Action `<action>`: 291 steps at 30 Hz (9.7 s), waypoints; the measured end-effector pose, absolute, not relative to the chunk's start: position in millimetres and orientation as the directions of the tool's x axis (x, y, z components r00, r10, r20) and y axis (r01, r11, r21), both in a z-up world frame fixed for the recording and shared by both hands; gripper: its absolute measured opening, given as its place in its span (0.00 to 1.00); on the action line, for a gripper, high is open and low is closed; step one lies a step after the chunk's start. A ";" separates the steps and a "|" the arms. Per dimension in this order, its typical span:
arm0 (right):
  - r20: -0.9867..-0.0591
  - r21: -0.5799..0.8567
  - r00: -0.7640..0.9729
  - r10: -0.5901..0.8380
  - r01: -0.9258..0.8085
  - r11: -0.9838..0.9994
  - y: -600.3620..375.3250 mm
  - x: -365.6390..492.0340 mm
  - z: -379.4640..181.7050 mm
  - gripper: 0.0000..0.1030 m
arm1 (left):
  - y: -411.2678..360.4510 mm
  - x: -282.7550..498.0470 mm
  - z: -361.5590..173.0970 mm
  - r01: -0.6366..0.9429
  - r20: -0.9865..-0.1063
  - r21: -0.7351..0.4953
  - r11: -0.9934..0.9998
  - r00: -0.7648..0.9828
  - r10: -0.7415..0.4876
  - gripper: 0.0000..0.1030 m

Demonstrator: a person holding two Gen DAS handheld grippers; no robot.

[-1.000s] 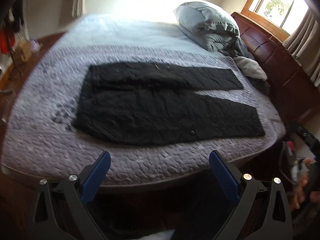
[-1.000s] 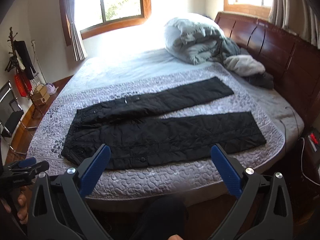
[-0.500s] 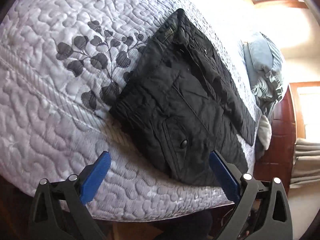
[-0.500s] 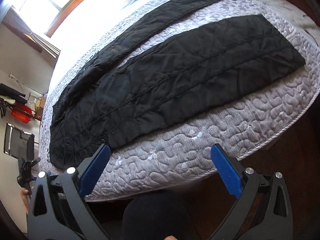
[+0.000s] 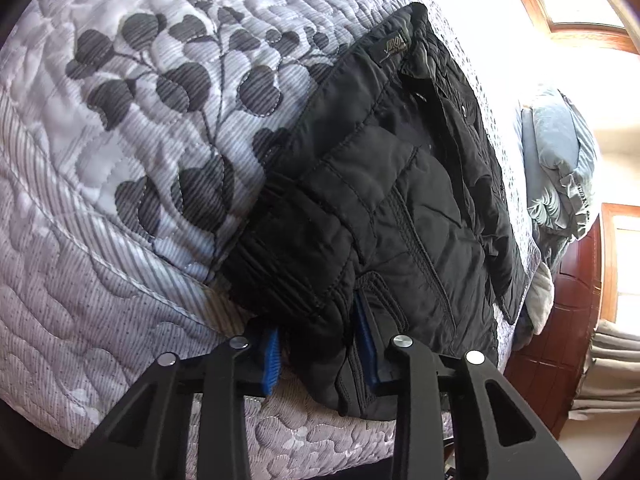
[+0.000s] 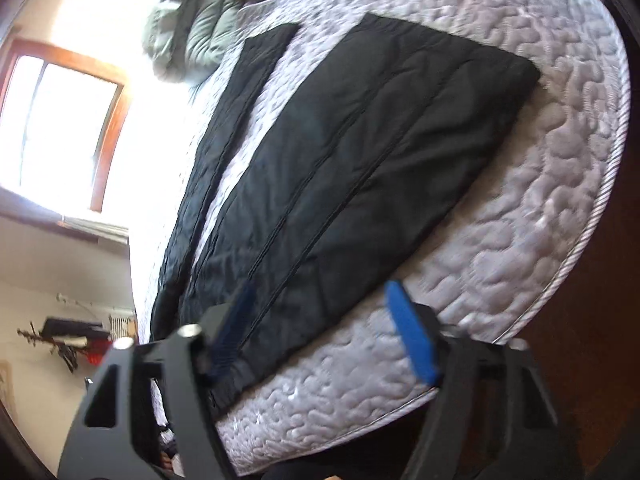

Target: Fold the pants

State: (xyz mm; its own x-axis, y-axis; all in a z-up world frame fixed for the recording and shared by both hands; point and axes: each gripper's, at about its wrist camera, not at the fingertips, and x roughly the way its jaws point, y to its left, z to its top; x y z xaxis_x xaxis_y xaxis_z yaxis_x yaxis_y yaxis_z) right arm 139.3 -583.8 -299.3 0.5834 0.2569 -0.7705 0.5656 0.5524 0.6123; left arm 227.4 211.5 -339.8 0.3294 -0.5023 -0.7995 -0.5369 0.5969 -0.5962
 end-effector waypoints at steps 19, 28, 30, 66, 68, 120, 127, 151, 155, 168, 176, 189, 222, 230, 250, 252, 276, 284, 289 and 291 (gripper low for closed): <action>-0.704 0.698 0.689 0.172 0.629 0.342 -696.5 139.4 -348.1 0.12 | 208.9 213.9 -330.4 -0.610 -0.833 -0.552 0.568 0.429 -0.349 0.17; -0.740 0.657 0.624 0.251 0.590 0.470 -594.7 132.5 -338.2 0.10 | 308.3 163.9 -316.5 -0.724 -0.857 -0.505 0.470 0.486 -0.172 0.15; -0.764 0.626 0.604 0.228 0.605 0.493 -581.8 127.7 -342.1 0.10 | 316.9 155.5 -320.0 -0.737 -0.857 -0.504 0.450 0.492 -0.153 0.15; -0.838 0.516 0.326 0.438 0.215 0.829 -484.2 485.9 -269.9 0.92 | 401.7 499.6 -337.5 -0.298 -0.911 -0.406 0.864 0.214 -0.354 0.96; -0.848 0.501 0.301 0.436 0.186 0.845 -481.0 508.8 -274.9 0.92 | 399.4 499.9 -338.1 -0.285 -0.903 -0.421 0.861 0.227 -0.366 0.96; -0.862 0.287 0.452 0.229 0.063 0.956 -560.3 594.1 -168.8 0.07 | 333.8 480.6 -231.5 -0.172 -0.855 -0.293 0.940 0.487 -0.178 0.10; -0.815 0.300 0.531 0.233 0.042 0.953 -562.9 545.1 -135.0 0.06 | 334.2 448.5 -198.5 -0.128 -0.784 -0.328 0.936 0.589 -0.194 0.10; -0.716 0.273 0.686 0.131 0.102 0.957 -569.6 353.4 -129.6 0.07 | 342.6 325.2 -178.1 -0.158 -0.624 -0.462 0.872 0.757 -0.194 0.10; -0.715 0.263 0.689 0.117 0.110 0.958 -567.7 324.8 -135.7 0.07 | 347.1 305.4 -180.4 -0.172 -0.621 -0.476 0.862 0.760 -0.192 0.10; -0.702 0.278 0.707 0.089 0.156 0.948 -560.9 245.0 -147.7 0.09 | 349.3 260.3 -186.7 -0.177 -0.623 -0.488 0.855 0.757 -0.199 0.10; -0.703 0.314 0.708 0.069 0.222 0.923 -568.6 210.8 -170.2 0.09 | 343.5 235.4 -188.4 -0.126 -0.614 -0.431 0.894 0.767 -0.188 0.11; -0.770 0.312 0.636 0.052 0.304 0.900 -561.8 158.4 -233.7 0.18 | 345.0 180.6 -233.7 -0.165 -0.681 -0.368 0.915 0.718 -0.145 0.23; -0.555 0.829 0.762 0.333 0.474 0.298 -591.0 93.1 -316.4 0.74 | 346.3 165.9 -300.5 -0.475 -0.764 -0.574 0.667 0.604 -0.227 0.42; -0.599 0.785 0.744 0.296 0.473 0.400 -585.3 120.4 -312.0 0.05 | 354.8 164.0 -278.6 -0.465 -0.728 -0.618 0.634 0.642 -0.239 0.14; -0.713 0.687 0.646 0.270 0.569 0.452 -586.2 114.3 -350.6 0.04 | 366.1 156.8 -314.7 -0.528 -0.784 -0.576 0.624 0.572 -0.240 0.15; -0.695 0.711 0.656 0.294 0.564 0.421 -589.2 111.5 -351.7 0.09 | 365.4 157.8 -310.8 -0.519 -0.784 -0.574 0.633 0.571 -0.243 0.17; -0.669 0.729 0.694 0.267 0.540 0.421 -603.7 108.5 -330.5 0.24 | 334.9 194.6 -307.9 -0.495 -0.892 -0.315 0.810 0.446 -0.074 0.92; -0.620 0.779 0.748 0.237 0.552 0.296 -616.5 72.4 -345.8 0.51 | 336.6 172.1 -286.8 -0.489 -0.821 -0.397 0.777 0.568 -0.061 0.92; -0.597 0.799 0.764 0.244 0.539 0.266 -610.5 81.1 -361.8 0.65 | 323.4 184.8 -284.3 -0.476 -0.837 -0.355 0.805 0.545 -0.047 0.93; -0.593 0.802 0.769 0.237 0.536 0.266 -609.1 87.9 -362.9 0.70 | 318.8 189.9 -288.1 -0.475 -0.846 -0.328 0.817 0.533 -0.030 0.95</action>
